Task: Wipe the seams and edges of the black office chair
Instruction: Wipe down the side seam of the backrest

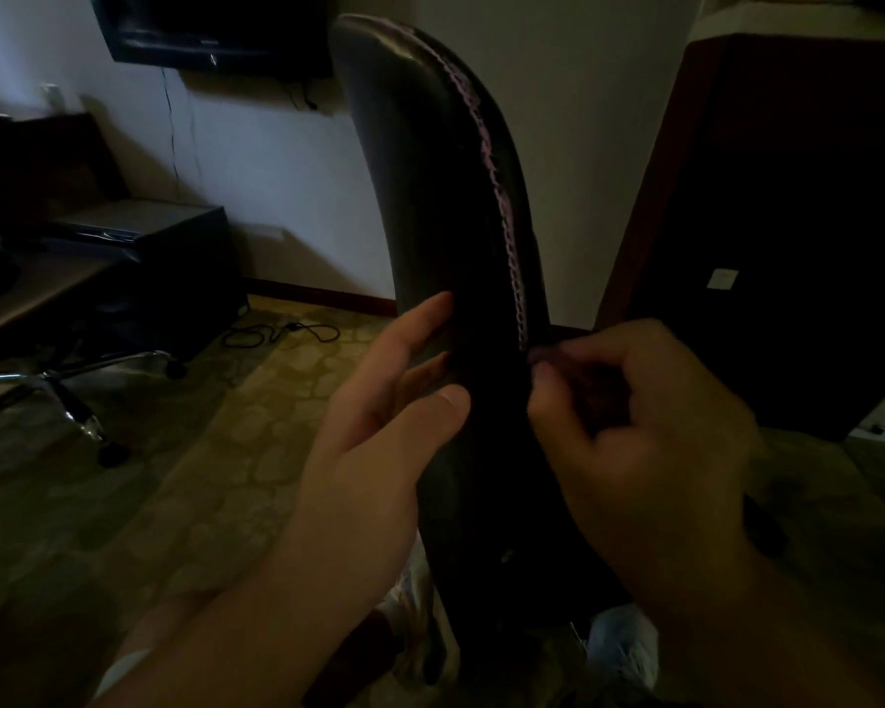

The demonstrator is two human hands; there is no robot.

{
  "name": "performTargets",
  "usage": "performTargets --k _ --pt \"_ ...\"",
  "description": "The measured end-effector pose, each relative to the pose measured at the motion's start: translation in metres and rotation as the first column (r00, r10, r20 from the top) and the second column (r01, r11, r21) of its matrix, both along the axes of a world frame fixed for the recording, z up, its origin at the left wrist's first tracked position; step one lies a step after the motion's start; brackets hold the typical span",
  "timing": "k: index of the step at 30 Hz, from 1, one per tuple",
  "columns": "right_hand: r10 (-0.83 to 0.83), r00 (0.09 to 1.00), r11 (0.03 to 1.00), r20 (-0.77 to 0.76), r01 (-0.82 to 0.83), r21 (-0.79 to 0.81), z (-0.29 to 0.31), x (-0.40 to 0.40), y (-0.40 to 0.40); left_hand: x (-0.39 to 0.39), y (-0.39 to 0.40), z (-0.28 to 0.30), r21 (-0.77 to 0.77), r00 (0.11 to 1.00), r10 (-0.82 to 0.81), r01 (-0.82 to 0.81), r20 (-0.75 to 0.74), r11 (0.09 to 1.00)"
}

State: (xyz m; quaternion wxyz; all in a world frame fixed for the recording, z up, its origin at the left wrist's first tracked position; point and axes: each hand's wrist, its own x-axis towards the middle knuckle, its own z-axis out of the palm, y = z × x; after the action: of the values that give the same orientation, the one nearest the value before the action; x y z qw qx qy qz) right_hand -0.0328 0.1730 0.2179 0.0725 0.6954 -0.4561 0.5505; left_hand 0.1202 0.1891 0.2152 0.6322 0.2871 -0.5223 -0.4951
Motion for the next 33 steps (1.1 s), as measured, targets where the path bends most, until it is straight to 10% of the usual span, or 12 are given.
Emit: performTargets --k 33 --pt "-0.022 0.999 0.999 0.041 0.020 0.043 0.015 0.007 0.005 0.003 -0.002 0.019 -0.035 1.000 -0.019 0.019 -0.013 0.999"
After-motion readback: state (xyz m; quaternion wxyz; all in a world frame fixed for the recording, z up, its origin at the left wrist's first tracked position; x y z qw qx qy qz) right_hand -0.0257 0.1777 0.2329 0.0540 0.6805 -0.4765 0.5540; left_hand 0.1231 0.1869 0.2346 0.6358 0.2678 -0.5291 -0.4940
